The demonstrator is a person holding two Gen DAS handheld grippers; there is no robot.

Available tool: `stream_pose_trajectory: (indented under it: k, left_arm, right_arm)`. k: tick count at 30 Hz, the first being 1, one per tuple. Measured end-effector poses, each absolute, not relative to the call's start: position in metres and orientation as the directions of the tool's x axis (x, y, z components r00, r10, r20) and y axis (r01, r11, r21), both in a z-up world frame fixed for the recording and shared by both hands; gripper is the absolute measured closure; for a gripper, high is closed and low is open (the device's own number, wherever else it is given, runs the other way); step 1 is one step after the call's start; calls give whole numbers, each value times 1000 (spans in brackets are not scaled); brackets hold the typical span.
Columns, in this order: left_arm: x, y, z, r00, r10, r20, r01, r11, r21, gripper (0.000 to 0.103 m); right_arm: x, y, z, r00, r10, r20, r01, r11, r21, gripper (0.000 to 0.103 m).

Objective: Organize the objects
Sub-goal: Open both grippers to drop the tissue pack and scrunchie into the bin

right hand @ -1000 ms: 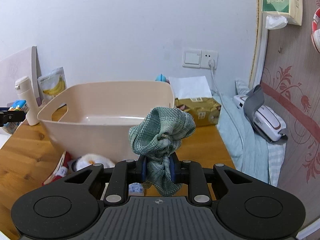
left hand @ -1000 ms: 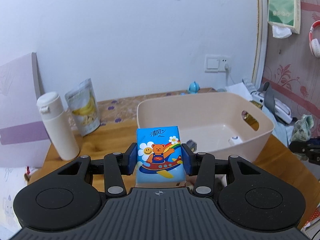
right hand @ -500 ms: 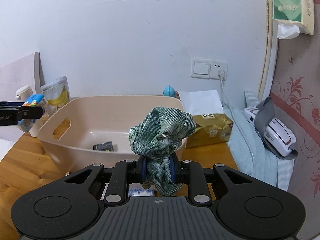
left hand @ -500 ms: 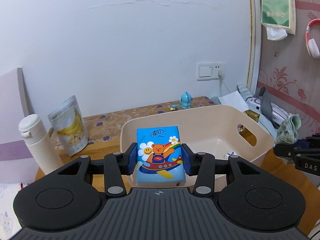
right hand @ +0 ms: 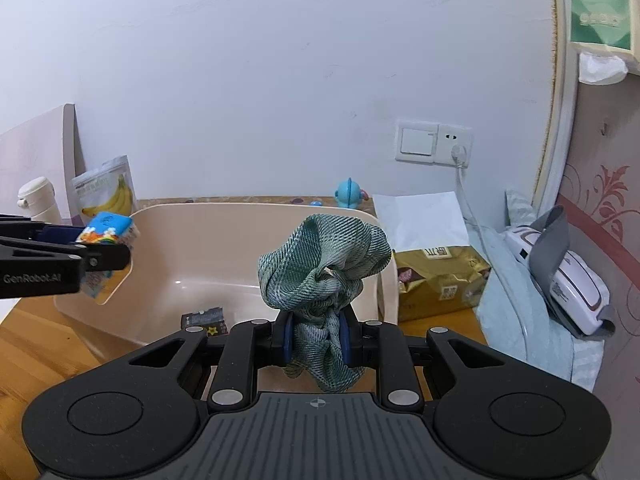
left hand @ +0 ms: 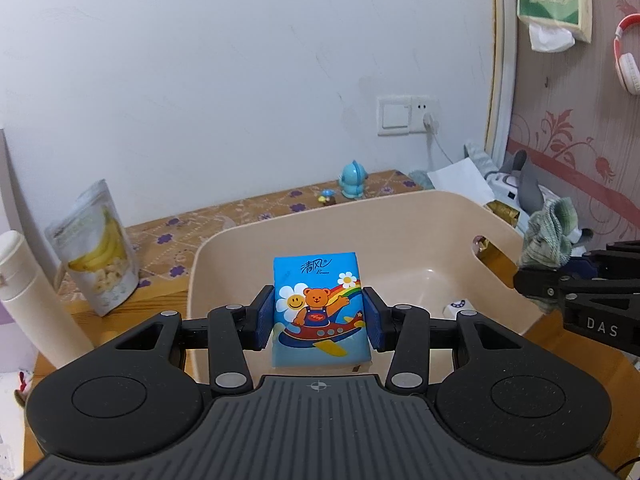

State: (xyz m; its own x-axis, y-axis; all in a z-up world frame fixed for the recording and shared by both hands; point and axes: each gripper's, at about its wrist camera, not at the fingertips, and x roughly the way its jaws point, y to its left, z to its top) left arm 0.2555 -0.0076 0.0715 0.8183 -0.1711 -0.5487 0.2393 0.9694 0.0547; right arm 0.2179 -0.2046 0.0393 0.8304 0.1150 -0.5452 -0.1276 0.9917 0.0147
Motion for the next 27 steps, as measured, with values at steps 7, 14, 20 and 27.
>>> stream_pose_trajectory:
  k: [7,14,20,27]
  left_arm:
    - [274,-22,56,797,-169,-580,268,959,89,57]
    - [286,-30,41,769,-172,-616,287,953,93,57]
    - [292,-35,32,745,-170,-645,303,948,100,57]
    - [290,-33,30,738,-160,-656,288,953,92,51]
  right_arm:
    - [237,-195,32,820,123,-559,-148,989,1,81]
    - [249,-189,23,799,132,-586,-170,985,-10,82]
    - [258,-183,15,774,132,-619,-190,981,-28,81]
    - [259,-182,14,760,132,-636,-194,981,-28,59]
